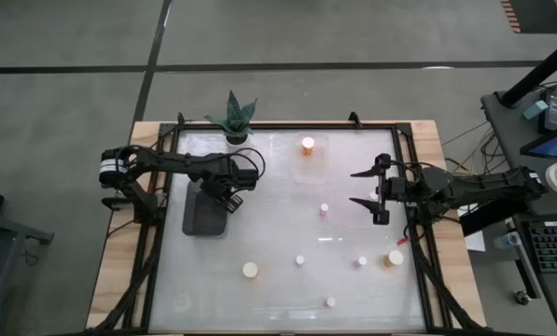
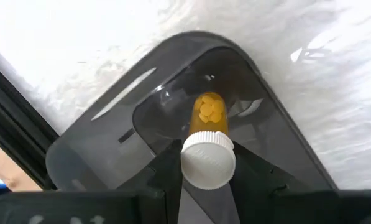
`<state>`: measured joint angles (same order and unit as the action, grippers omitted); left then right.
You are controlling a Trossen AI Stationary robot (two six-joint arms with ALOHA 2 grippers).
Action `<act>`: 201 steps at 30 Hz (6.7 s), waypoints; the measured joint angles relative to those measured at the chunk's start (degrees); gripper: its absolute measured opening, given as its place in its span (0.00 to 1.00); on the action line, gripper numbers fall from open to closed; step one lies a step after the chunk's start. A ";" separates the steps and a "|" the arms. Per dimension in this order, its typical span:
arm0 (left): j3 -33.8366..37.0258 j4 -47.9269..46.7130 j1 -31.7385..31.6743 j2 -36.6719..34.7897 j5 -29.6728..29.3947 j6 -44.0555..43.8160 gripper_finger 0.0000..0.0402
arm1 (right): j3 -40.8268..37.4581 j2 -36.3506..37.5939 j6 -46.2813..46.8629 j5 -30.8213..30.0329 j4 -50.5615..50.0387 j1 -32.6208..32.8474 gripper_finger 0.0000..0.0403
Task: Pick and place medicine bottles into bin by pill shape (circle, oval)
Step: Put the small orange pill bottle into the black bin, then put the small pink pill bottle into the black bin
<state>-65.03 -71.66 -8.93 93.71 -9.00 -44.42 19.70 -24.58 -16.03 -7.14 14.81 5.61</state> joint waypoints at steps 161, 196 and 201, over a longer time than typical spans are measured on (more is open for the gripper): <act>28.67 85.71 21.69 -31.19 -14.92 56.61 0.43 | 4.94 -51.28 26.07 -9.42 2.89 1.88 0.22; 28.23 110.24 21.49 -8.78 -12.31 46.29 0.43 | 37.09 -64.81 14.71 -7.23 -9.04 1.88 0.23; 28.04 112.65 20.79 -6.41 -12.29 46.27 0.43 | 37.83 -65.62 14.49 -7.23 -9.51 1.86 0.23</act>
<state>-36.99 40.99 11.86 87.30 -21.30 1.85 57.54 -90.19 -1.54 -14.37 5.30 7.46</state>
